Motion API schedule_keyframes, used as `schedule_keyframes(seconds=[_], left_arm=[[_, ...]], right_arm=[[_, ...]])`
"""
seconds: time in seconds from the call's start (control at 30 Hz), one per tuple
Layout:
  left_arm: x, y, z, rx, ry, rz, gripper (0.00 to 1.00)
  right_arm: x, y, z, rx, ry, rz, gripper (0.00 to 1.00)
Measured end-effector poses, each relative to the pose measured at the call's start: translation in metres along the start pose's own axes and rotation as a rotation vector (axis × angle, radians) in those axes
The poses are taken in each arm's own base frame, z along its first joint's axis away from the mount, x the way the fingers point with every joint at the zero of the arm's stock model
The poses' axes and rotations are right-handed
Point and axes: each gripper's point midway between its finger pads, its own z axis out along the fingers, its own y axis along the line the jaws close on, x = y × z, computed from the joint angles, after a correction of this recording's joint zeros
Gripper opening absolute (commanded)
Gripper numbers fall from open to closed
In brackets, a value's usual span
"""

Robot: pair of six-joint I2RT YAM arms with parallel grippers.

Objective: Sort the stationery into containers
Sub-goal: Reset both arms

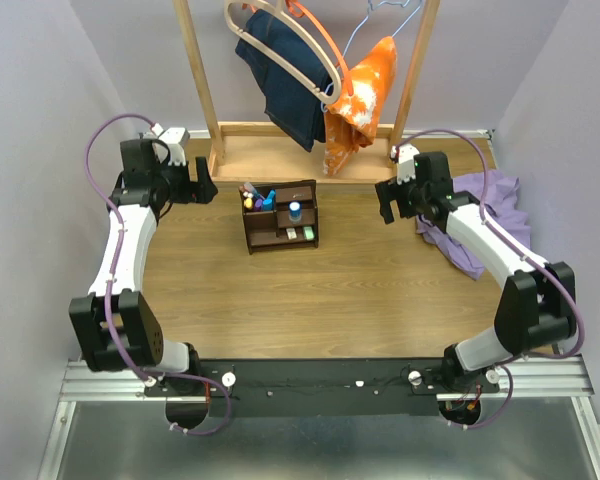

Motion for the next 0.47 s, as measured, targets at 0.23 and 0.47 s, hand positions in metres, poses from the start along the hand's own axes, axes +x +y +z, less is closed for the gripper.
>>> schedule_keyframes(seconds=[0.23, 0.47], left_arm=[[0.059, -0.015, -0.021, 0.021, 0.114, -0.036, 0.99], [0.076, -0.009, -0.033, -0.025, 0.154, 0.016, 0.99]], right_arm=[[0.033, 0.004, -0.022, 0.028, 0.003, 0.116, 1.0], [0.016, 0.003, -0.058, 0.06, -0.115, 0.188, 1.0]])
